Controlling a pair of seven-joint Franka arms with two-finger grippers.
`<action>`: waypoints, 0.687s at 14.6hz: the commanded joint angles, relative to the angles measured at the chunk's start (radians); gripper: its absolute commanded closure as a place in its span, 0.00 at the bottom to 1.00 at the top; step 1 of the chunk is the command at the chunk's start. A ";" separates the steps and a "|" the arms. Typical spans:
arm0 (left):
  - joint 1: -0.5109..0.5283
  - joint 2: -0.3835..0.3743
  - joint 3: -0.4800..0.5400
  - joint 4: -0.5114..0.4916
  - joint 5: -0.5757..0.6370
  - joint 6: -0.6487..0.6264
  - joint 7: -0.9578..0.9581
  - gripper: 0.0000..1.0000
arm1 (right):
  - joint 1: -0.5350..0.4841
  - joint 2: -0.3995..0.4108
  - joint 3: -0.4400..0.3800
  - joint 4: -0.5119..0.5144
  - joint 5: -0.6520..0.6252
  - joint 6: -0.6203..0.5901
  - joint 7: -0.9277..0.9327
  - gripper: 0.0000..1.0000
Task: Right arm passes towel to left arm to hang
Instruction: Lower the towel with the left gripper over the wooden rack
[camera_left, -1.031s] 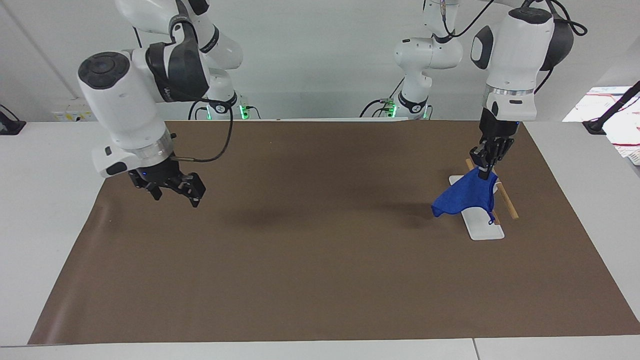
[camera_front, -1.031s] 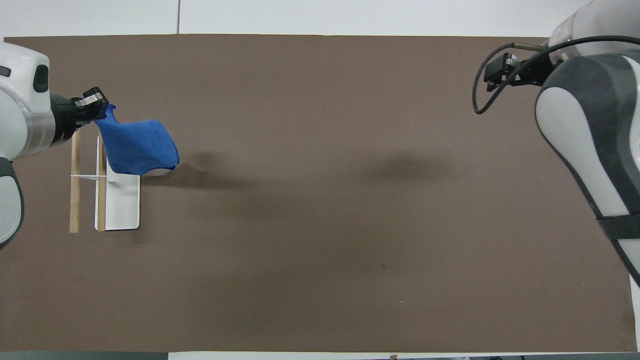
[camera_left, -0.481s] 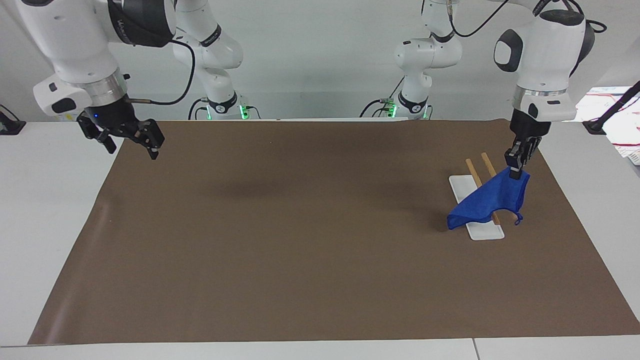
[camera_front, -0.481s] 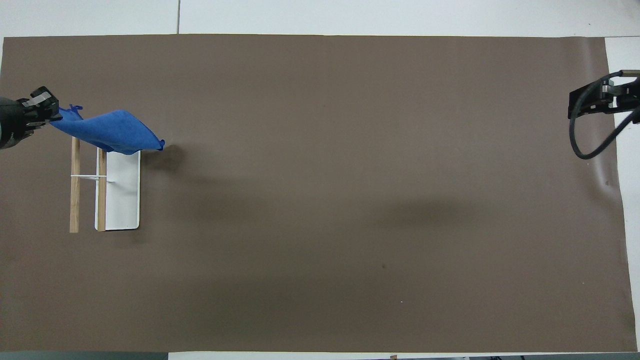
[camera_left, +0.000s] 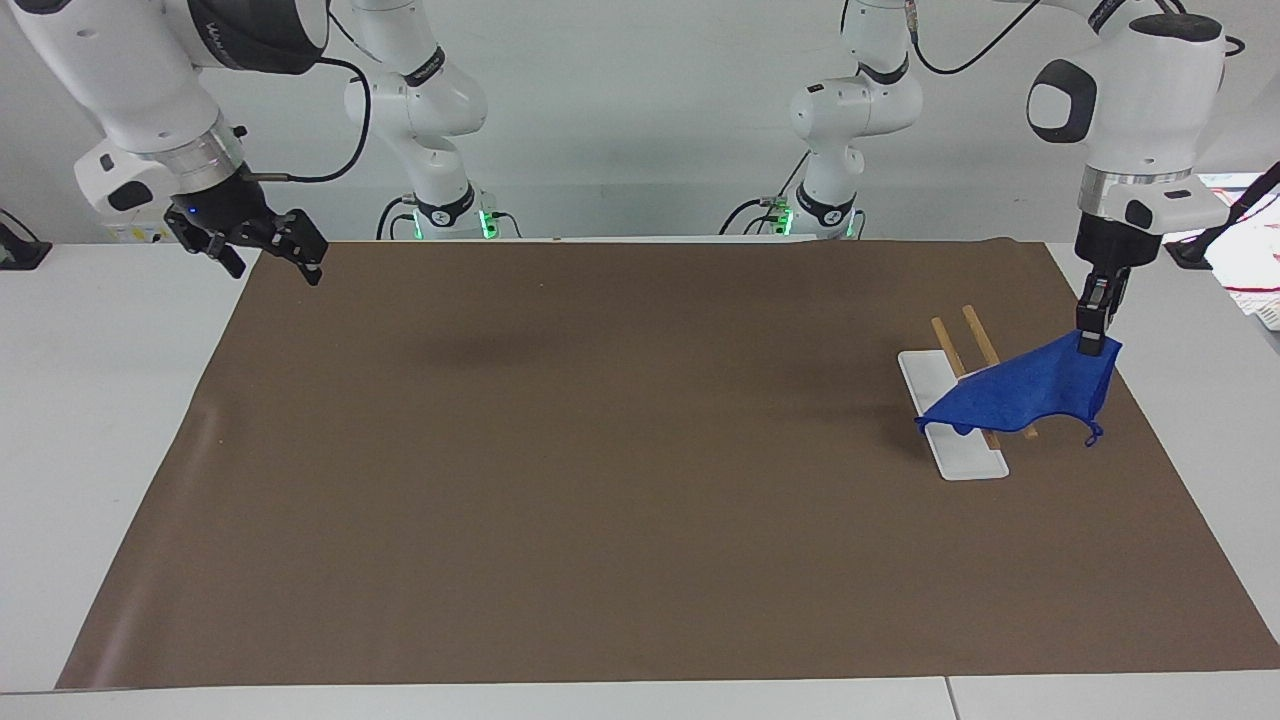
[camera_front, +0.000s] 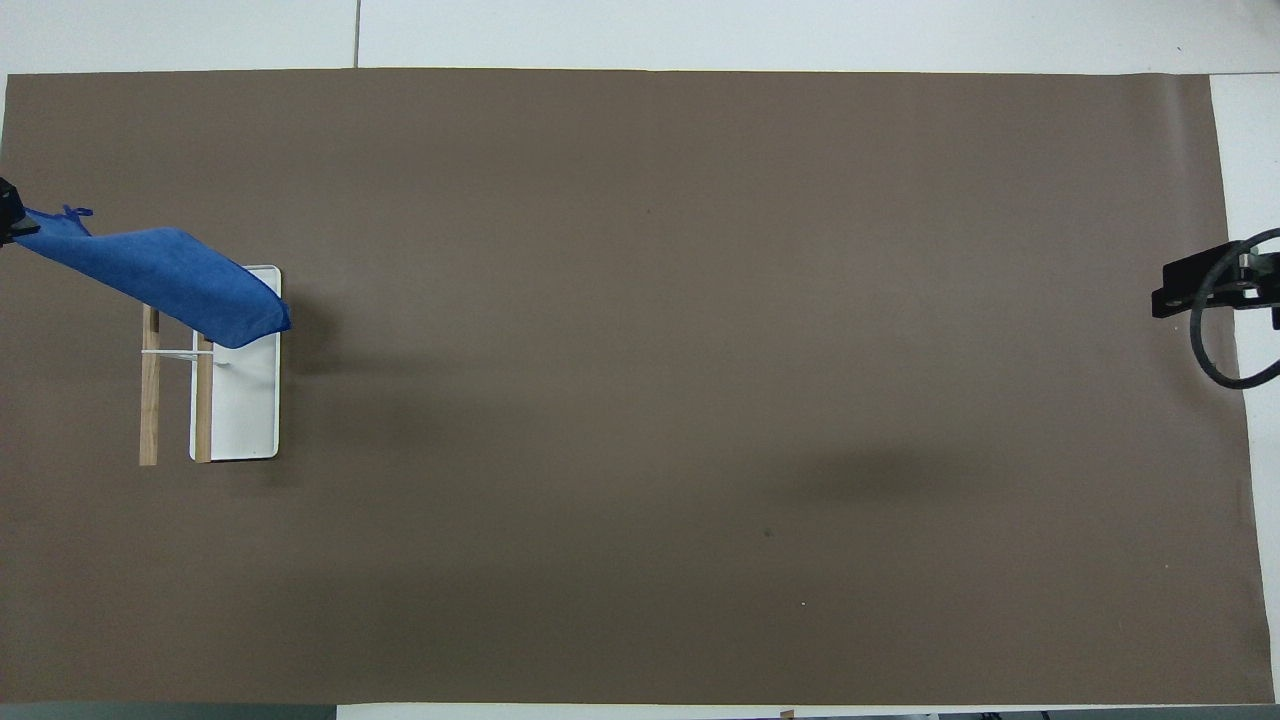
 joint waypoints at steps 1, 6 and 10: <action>0.038 -0.026 -0.006 -0.038 0.017 0.037 -0.034 1.00 | 0.013 -0.046 -0.009 -0.056 0.015 0.017 -0.017 0.00; 0.012 -0.023 -0.009 -0.031 0.010 0.016 -0.220 1.00 | 0.011 -0.071 -0.009 -0.057 -0.005 0.031 -0.052 0.00; 0.002 -0.024 -0.009 -0.031 0.010 -0.001 -0.330 1.00 | -0.003 -0.053 -0.007 -0.043 -0.005 0.051 -0.086 0.00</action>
